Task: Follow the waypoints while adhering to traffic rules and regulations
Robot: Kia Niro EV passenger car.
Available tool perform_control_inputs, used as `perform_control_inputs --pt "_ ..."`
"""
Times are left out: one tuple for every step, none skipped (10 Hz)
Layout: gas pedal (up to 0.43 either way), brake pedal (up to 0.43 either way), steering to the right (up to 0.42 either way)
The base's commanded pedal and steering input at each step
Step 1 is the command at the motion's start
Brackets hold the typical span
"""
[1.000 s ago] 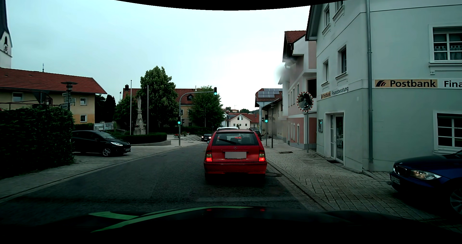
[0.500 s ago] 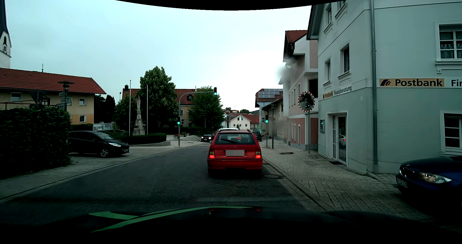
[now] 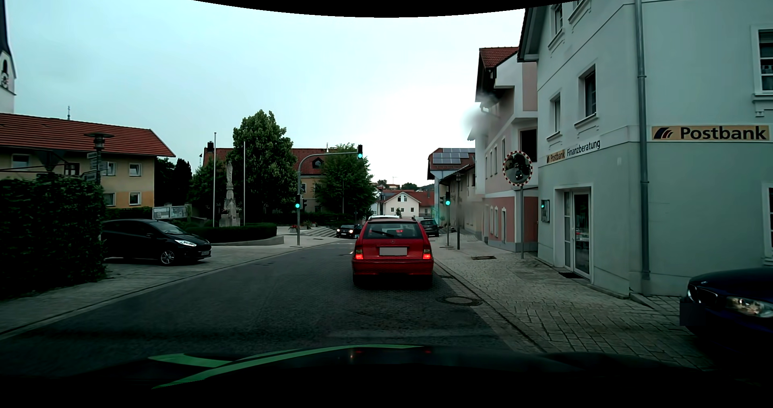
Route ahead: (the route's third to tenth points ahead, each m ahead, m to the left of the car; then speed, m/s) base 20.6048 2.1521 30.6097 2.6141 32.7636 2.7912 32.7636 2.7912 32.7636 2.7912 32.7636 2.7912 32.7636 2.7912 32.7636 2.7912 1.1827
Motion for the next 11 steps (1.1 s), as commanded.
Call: perform_control_inputs --pt "0.000 0.000 -0.014" --pt "0.000 0.000 -0.017" --pt "0.000 0.000 -0.019" --pt "0.000 0.000 -0.019" --pt "0.000 0.000 -0.019" --pt "0.000 0.000 -0.019" --pt "0.008 0.000 -0.019" --pt "0.020 0.000 -0.019" --pt "0.028 0.000 -0.019" --pt "0.039 0.000 -0.017" --pt "0.047 0.000 -0.015"
